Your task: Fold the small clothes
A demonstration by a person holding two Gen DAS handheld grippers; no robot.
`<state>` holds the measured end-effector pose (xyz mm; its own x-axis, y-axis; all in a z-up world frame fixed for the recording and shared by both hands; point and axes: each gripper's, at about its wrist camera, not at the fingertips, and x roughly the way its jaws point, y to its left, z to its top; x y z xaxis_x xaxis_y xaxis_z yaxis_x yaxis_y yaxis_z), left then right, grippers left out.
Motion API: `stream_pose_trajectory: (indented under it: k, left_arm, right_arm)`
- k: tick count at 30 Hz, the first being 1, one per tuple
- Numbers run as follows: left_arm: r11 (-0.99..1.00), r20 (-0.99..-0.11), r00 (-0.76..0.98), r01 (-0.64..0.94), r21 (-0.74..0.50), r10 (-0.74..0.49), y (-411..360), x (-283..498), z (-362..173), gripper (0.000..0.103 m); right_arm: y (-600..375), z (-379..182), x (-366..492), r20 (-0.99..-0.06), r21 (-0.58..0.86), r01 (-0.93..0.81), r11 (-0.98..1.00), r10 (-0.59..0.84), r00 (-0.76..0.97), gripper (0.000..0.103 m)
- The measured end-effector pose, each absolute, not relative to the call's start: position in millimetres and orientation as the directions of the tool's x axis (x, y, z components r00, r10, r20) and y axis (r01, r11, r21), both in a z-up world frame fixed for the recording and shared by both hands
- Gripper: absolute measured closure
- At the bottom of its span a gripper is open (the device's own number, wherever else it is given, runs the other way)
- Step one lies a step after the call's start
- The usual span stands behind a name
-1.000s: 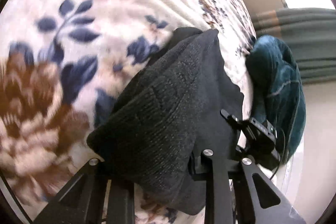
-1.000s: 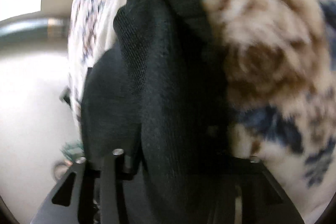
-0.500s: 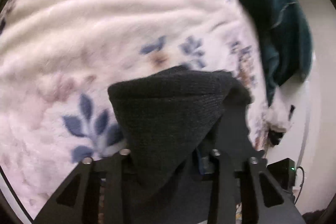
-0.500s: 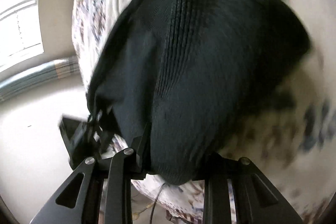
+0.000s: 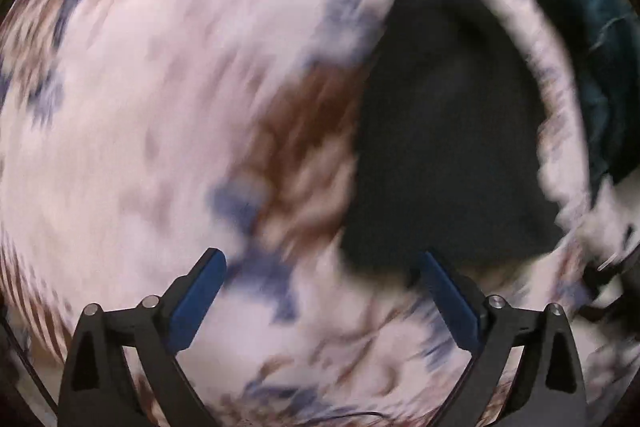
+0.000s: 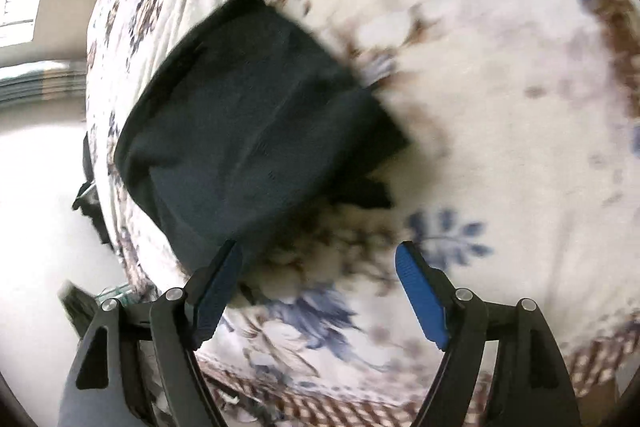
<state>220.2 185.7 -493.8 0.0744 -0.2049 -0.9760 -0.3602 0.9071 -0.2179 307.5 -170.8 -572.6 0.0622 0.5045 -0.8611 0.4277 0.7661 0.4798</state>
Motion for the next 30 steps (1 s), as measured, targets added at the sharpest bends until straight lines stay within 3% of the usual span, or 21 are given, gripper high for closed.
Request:
stream_pose_trajectory:
  k: [4,8,14,15,17,18,24,27,30]
  left_arm:
    - [0.895,-0.984,0.025,-0.413,-0.169,-0.174,190.1,197.5,-547.0,0.003]
    - [0.885,-0.987,0.019,-0.439,-0.152,-0.16,189.3,207.3,-563.8,0.0]
    - [0.874,-0.987,-0.064,-0.477,-0.098,-0.146,183.4,224.7,-569.3,0.0]
    - [0.861,-0.985,-0.059,-0.495,-0.113,-0.163,183.9,229.9,-566.3,0.0]
    - [0.839,-0.98,-0.048,-0.526,-0.14,-0.194,194.0,229.4,-558.0,0.0]
    - [0.834,-0.978,-0.043,-0.531,-0.151,-0.205,195.7,230.6,-551.2,0.0]
    - [0.859,-0.987,0.056,-0.487,-0.158,-0.15,199.4,249.4,-502.4,0.0]
    - [0.868,-0.986,0.121,-0.47,-0.161,-0.117,201.6,269.4,-482.9,0.0]
    - [0.889,-0.981,0.166,-0.427,-0.167,-0.104,193.9,298.9,-475.5,0.0]
  right_arm:
    - [-206.7,-560.0,348.8,-0.88,0.468,0.389,0.794,0.461,0.118,0.022]
    - [-204.6,-570.0,440.0,-0.884,0.464,0.224,0.857,0.432,0.176,0.022]
    - [-157.9,-636.9,541.7,-0.825,0.563,0.088,0.822,0.565,0.007,0.022]
    - [-156.2,-638.0,545.3,-0.805,0.592,0.079,0.802,0.593,0.011,0.027]
    - [-154.9,-623.7,548.8,-0.804,0.593,0.03,0.805,0.588,0.089,0.085]
    - [-153.8,-613.0,549.7,-0.813,0.574,0.005,0.819,0.569,0.123,0.097]
    - [-150.3,-560.6,564.9,-0.839,0.473,-0.04,0.88,0.464,0.283,0.098]
    - [-144.4,-581.7,586.4,-0.888,0.428,-0.011,0.904,0.423,0.183,0.098]
    - [-152.8,-597.6,587.6,-0.907,0.421,0.058,0.905,0.42,0.04,0.089]
